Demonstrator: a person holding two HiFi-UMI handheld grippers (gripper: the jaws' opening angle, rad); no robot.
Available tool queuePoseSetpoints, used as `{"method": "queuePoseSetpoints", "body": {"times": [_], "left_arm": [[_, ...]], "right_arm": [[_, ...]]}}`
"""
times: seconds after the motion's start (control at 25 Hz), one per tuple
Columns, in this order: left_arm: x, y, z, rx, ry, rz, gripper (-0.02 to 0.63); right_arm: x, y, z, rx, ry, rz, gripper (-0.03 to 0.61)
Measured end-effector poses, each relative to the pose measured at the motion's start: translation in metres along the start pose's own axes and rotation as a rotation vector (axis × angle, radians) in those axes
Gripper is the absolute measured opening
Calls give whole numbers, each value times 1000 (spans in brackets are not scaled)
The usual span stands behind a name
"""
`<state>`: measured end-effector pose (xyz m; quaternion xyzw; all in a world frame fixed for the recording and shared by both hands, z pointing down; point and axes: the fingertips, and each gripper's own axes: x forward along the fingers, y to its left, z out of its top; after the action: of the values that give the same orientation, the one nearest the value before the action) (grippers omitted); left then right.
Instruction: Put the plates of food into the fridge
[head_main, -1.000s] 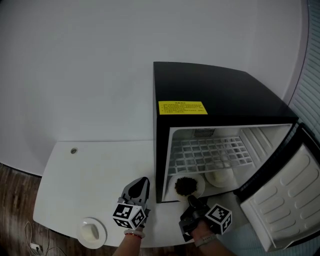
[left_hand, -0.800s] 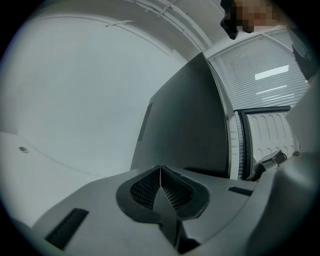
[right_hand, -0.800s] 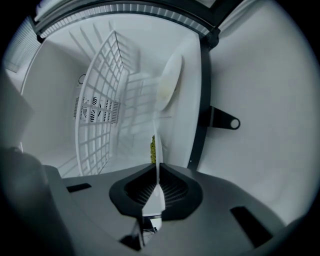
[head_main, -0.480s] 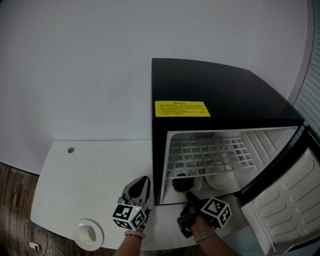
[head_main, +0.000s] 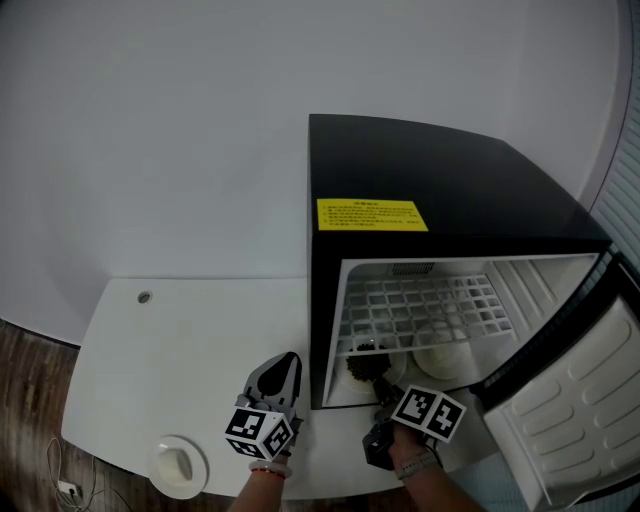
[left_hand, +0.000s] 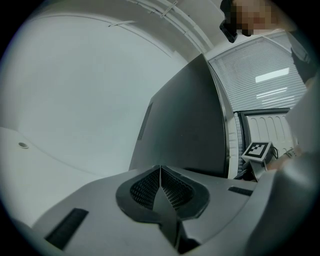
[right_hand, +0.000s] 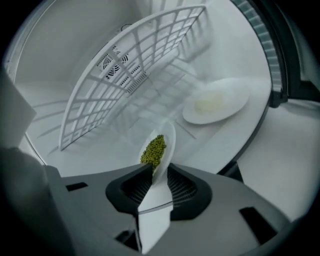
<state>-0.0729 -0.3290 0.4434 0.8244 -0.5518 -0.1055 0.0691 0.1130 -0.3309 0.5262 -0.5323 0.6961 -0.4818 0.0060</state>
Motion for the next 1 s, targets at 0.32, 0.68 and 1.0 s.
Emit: {"method": "queuePoseSetpoints", "body": {"times": [0.32, 0.68, 1.0], "left_arm": [[-2, -3, -2, -5, 1, -2, 9], [-3, -6, -4, -2, 15, 0, 9], [-10, -11, -2, 9, 19, -7, 9]], "right_arm": [[-2, -11, 7, -227, 3, -82, 121], [-10, -18, 13, -293, -48, -128, 169], [-26, -1, 9, -421, -86, -78, 169]]}}
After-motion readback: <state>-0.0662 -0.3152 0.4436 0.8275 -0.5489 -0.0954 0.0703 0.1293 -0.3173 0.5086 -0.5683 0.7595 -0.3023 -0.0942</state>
